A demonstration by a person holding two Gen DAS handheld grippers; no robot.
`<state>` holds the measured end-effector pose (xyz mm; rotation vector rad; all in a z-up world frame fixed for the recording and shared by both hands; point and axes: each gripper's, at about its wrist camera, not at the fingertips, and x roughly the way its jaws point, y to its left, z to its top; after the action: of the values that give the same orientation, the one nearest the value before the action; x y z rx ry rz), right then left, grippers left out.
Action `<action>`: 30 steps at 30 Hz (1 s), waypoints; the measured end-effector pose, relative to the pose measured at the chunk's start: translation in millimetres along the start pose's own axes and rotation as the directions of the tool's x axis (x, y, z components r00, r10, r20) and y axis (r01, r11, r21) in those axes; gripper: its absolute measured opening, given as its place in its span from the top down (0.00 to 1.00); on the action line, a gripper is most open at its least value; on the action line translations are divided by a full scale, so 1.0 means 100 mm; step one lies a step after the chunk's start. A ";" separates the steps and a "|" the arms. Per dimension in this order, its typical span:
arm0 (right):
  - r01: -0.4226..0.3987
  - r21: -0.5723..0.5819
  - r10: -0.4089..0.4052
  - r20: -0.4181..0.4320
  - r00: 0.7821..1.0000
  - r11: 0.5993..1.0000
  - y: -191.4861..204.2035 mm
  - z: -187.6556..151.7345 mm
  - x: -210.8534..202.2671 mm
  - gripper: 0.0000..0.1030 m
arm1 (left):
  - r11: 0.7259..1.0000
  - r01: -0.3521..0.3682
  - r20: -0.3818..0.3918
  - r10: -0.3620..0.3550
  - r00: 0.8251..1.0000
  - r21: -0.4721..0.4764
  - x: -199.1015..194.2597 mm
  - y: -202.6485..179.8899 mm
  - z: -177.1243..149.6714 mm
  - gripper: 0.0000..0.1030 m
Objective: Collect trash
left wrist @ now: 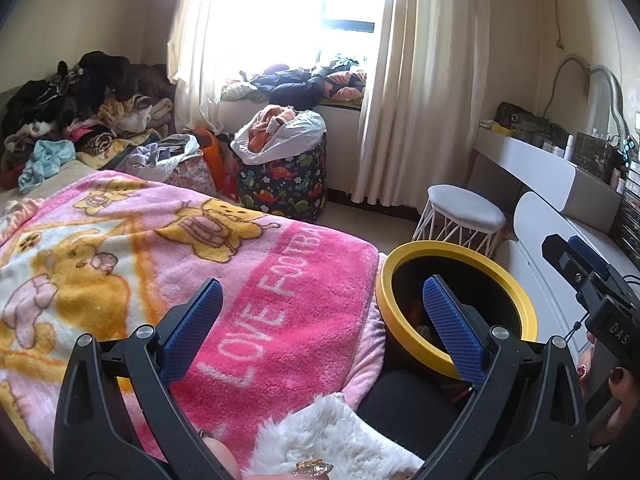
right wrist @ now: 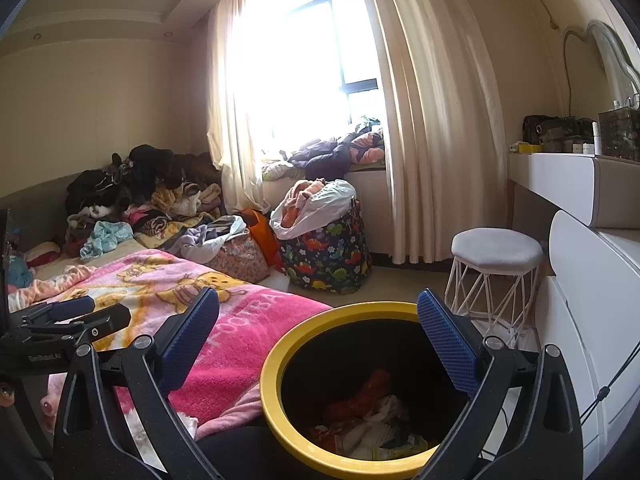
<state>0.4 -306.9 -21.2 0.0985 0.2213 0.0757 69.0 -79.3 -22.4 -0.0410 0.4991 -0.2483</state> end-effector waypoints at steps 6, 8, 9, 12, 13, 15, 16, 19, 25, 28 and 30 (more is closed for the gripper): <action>0.002 0.002 -0.002 0.002 1.000 1.000 -0.03 -0.01 0.01 0.06 | 1.000 -0.001 0.001 0.001 1.000 -0.002 -0.01 -0.01 0.01 0.11; 0.000 0.004 0.000 0.003 1.000 1.000 -0.03 -0.01 0.01 0.06 | 1.000 -0.001 0.000 0.001 1.000 0.000 -0.01 -0.01 0.00 0.11; 0.000 0.003 0.000 0.003 1.000 1.000 -0.03 -0.01 0.01 0.06 | 1.000 -0.001 0.002 0.001 1.000 0.000 -0.01 -0.01 0.00 0.11; 0.001 0.001 -0.001 0.003 1.000 1.000 -0.04 -0.01 0.01 0.06 | 1.000 -0.001 0.001 0.001 1.000 0.001 0.00 0.00 0.01 0.11; -0.001 0.002 0.001 0.003 1.000 1.000 -0.04 -0.01 0.01 0.06 | 1.000 0.001 0.001 -0.001 1.000 0.000 -0.01 0.00 0.00 0.11; 0.002 0.002 -0.002 0.003 1.000 1.000 -0.03 -0.01 0.01 0.06 | 1.000 -0.001 0.002 0.001 1.000 0.001 -0.01 0.00 0.01 0.11; 0.000 0.003 0.000 0.003 1.000 1.000 -0.04 -0.01 0.01 0.06 | 1.000 -0.001 0.002 0.001 1.000 0.000 0.00 0.00 0.00 0.11; 0.005 0.001 -0.005 0.000 1.000 1.000 -0.04 -0.02 0.01 0.06 | 1.000 -0.002 0.002 0.002 1.000 -0.002 -0.01 -0.01 0.01 0.11; 0.008 0.002 -0.008 0.002 1.000 1.000 -0.07 -0.02 0.00 0.06 | 1.000 -0.003 0.003 0.003 1.000 0.001 -0.01 -0.01 0.02 0.11; 0.007 0.002 -0.007 0.000 1.000 1.000 -0.07 -0.02 0.00 0.06 | 1.000 -0.003 0.004 0.003 1.000 0.001 -0.01 -0.01 0.02 0.11; 0.010 0.000 -0.010 -0.004 1.000 1.000 -0.07 -0.01 0.00 0.06 | 1.000 -0.005 0.004 0.005 1.000 0.002 -0.01 -0.01 0.02 0.11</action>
<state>0.9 -314.0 -23.5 0.0974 0.2262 0.0658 68.4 -80.2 -19.8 -0.0384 0.4952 -0.2436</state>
